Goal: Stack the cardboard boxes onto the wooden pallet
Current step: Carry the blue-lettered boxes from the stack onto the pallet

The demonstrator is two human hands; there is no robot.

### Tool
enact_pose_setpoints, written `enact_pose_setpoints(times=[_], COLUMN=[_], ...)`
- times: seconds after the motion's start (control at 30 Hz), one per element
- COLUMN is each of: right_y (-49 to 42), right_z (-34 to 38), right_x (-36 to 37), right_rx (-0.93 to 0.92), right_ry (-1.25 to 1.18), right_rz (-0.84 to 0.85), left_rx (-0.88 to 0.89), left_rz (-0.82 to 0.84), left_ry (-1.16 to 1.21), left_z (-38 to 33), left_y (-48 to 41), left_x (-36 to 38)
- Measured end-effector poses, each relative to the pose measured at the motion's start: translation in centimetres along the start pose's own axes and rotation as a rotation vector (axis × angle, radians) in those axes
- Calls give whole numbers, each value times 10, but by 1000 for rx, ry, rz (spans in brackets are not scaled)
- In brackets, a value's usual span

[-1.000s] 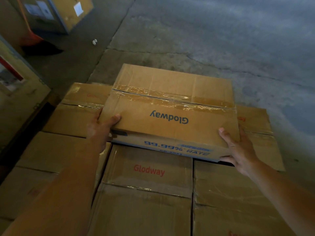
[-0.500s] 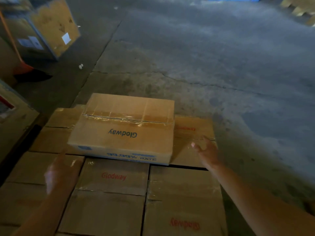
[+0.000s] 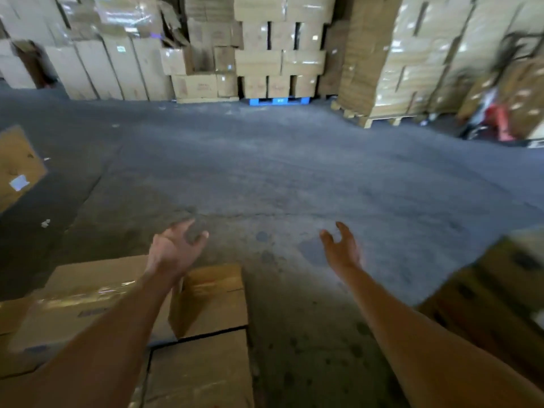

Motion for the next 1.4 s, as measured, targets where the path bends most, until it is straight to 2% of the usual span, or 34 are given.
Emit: enact_pose_setpoints(times=[0.17,0.27,0.37,0.5,0.7,0.83,0.9,1.13,1.3,1.4], right_y=[81,116,139,143,108,83,74,43,30,33], right_z=[-38,-62,-97,-157,-251,-303,-327,-380,-397,-401], right_x=[-218,-321,-406,-479,-551,-599,-611,-597,-583,-580], right_rx=[87,151,209,322,444,621,705,826,785,802], right_ry=[44,-35,0,-58,-213,-74,-84,-195,-350,-353], right_rz=[-225,-351,-477,-569,-671,-709,-725,-725,-835,-894], left_rx=[262,374,488,596,640,651,670,714,776,829], left_rz=[54,87,116,180,309,393,458,532,644,737], left_ry=[9,30,61,47,118,139,104,-31,-134,-223], left_z=[-158,-240,-317,-409,-537,-603,-620,-670,-706,-718], left_y=[70,108,144,173,186,199,206,175,130,112], left_x=[-5,4,25,71,169,236,265,334,402,442])
Point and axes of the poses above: each hand's wrist, its own y-axis away from the middle knuckle, its own x-axis out of the palm, z = x × y, the point moved 6 cm from there along -y, towards the middle knuckle, and after that the axes turned 7 degrees about -y, right-handed, at the moved point
